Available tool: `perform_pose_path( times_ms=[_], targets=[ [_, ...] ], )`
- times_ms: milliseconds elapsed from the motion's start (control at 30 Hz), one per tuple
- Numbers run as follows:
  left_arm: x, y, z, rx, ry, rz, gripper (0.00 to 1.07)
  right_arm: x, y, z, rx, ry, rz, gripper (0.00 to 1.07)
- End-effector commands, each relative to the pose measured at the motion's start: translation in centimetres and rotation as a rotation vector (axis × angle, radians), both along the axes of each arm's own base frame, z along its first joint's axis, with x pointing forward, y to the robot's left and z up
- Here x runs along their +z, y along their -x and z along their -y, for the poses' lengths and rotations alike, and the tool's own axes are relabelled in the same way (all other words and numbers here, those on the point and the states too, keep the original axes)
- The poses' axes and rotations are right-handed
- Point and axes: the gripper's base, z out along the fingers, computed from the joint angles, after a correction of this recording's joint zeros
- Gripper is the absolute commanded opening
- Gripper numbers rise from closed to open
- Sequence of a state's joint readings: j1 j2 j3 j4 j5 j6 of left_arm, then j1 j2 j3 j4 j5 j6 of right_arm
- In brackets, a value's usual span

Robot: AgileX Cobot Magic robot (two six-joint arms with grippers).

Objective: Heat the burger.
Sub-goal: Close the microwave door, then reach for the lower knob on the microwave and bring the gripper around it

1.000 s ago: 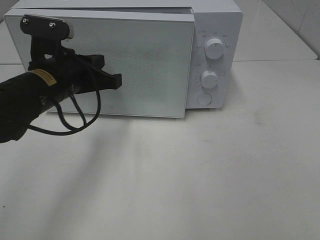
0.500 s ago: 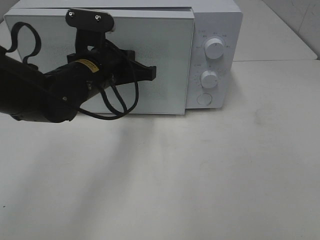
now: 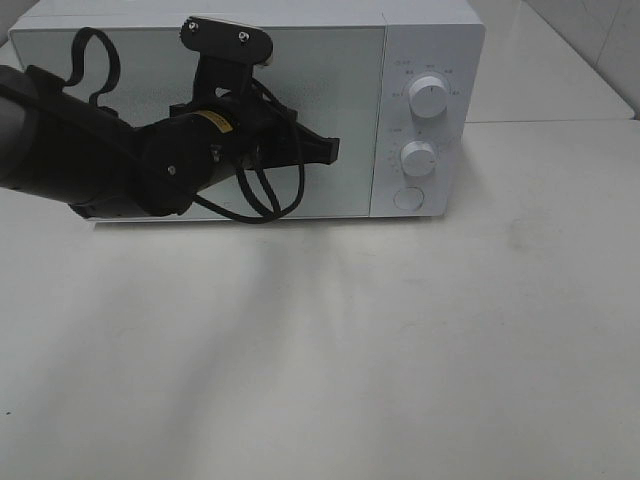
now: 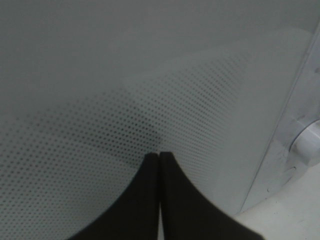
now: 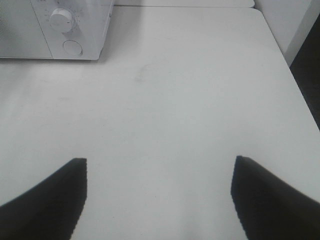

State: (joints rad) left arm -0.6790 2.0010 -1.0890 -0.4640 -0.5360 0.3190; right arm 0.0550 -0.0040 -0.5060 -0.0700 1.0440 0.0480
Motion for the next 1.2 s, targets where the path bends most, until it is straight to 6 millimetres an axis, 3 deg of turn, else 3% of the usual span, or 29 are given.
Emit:
perform_pose_path(
  times_ms=[33,200,367,433,733,767,800,833,867,900,933,967,1000,1033,1200],
  targets=[
    [2.0,-2.1,-1.7,0.141,0.099,0.118,0.00,0.0,0.4,0.0,-0.004,-0.005,0.036,0.76],
    [2.0,-2.0,-1.7,0.143,0.105,0.106,0.00,0.0,0.4,0.0,-0.004,-0.005,0.036,0.76],
    [2.4,-0.6,-0.4,0.070,0.092,0.020,0.00,0.0,0.4,0.0,-0.004,-0.005,0.036,0.76],
    [2.6,1.1,0.0,0.025,0.078,-0.027,0.00,0.0,0.4,0.0,-0.004,-0.005,0.036,0.76],
    [1.9,4.6,-1.0,-0.030,0.028,-0.133,0.00,0.0,0.4,0.0,-0.005,-0.004,0.036,0.76],
    [1.7,5.0,-1.1,-0.043,0.015,-0.167,0.07,0.0,0.4,0.0,-0.005,-0.004,0.036,0.76],
    [1.4,5.9,-1.3,-0.078,-0.011,-0.258,0.28,0.0,0.4,0.0,-0.005,-0.004,0.036,0.76],
    [1.4,5.9,-1.3,-0.078,-0.011,-0.258,0.28,0.0,0.4,0.0,-0.005,-0.004,0.036,0.76],
    [1.4,6.2,-1.3,-0.097,-0.022,-0.297,0.41,0.0,0.4,0.0,-0.005,-0.004,0.036,0.76],
    [1.6,6.9,-1.4,-0.125,-0.034,-0.351,0.79,0.0,0.4,0.0,-0.005,-0.004,0.036,0.76],
    [1.6,6.9,-1.4,-0.125,-0.034,-0.351,0.79,0.0,0.4,0.0,-0.005,-0.004,0.036,0.76],
    [1.6,7.1,-1.4,-0.135,-0.039,-0.372,0.93,0.0,0.4,0.0,-0.005,-0.004,0.036,0.76],
    [1.6,7.1,-1.4,-0.135,-0.039,-0.372,0.93,0.0,0.4,0.0,-0.005,-0.004,0.036,0.76],
    [1.9,7.5,-1.4,-0.154,-0.045,-0.401,1.00,0.0,0.4,0.0,-0.005,-0.004,0.036,0.76],
    [2.4,8.7,-1.6,-0.238,-0.116,-0.475,0.98,0.0,0.4,0.0,-0.005,-0.004,0.036,0.76]
  ],
)
